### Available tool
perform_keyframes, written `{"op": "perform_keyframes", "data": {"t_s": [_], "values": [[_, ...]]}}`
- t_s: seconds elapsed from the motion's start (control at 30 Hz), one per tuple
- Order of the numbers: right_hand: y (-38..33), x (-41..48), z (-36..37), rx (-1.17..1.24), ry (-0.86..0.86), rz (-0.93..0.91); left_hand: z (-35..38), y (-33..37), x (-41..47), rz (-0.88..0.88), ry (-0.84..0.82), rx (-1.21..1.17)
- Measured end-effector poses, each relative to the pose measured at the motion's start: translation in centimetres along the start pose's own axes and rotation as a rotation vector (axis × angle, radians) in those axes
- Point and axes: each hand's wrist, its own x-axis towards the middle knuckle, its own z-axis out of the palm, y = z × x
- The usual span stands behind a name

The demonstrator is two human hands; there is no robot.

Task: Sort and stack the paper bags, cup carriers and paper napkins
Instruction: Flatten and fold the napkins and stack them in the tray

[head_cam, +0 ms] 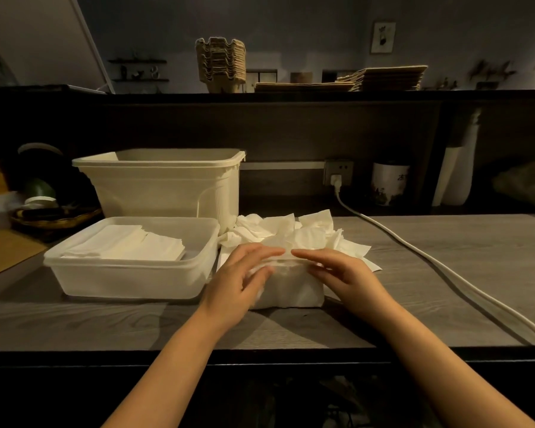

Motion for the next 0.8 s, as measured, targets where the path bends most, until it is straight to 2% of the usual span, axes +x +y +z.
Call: {"op": "perform_keyframes", "data": {"t_s": [0.2,0.33,0.43,0.5,0.6,0.7,0.8], "values": [[0.65,0.13,-0.15,-0.080,0.014,-0.041,-0.08,-0.42,0.00,0.014,0.004,0.068],[0.52,0.10,-0.06,-0.050,0.024,-0.026,-0.27,-0.05,-0.12,-0.085,0.023,0.003],[0.14,-0.03,0.17,-0.034,-0.040,0.036,-0.14,0.19,-0.30,-0.134,-0.011,-0.062],[-0.09,-0.07,0.24,0.007,-0.090,0.079,0.00,0.23,-0.36,-0.135,-0.043,-0.020],[-0.21,0.00,0.07,0.000,-0.126,0.149,0.04,0.04,-0.34,-0.145,-0.009,0.002],[-0.12,0.10,0.01,-0.079,-0.061,0.170,-0.25,0.31,-0.21,-0.177,0.046,-0.085],[-0.05,0.14,-0.10,-0.026,0.021,0.173,-0.49,0.51,-0.14,-0.204,0.086,-0.172]]}}
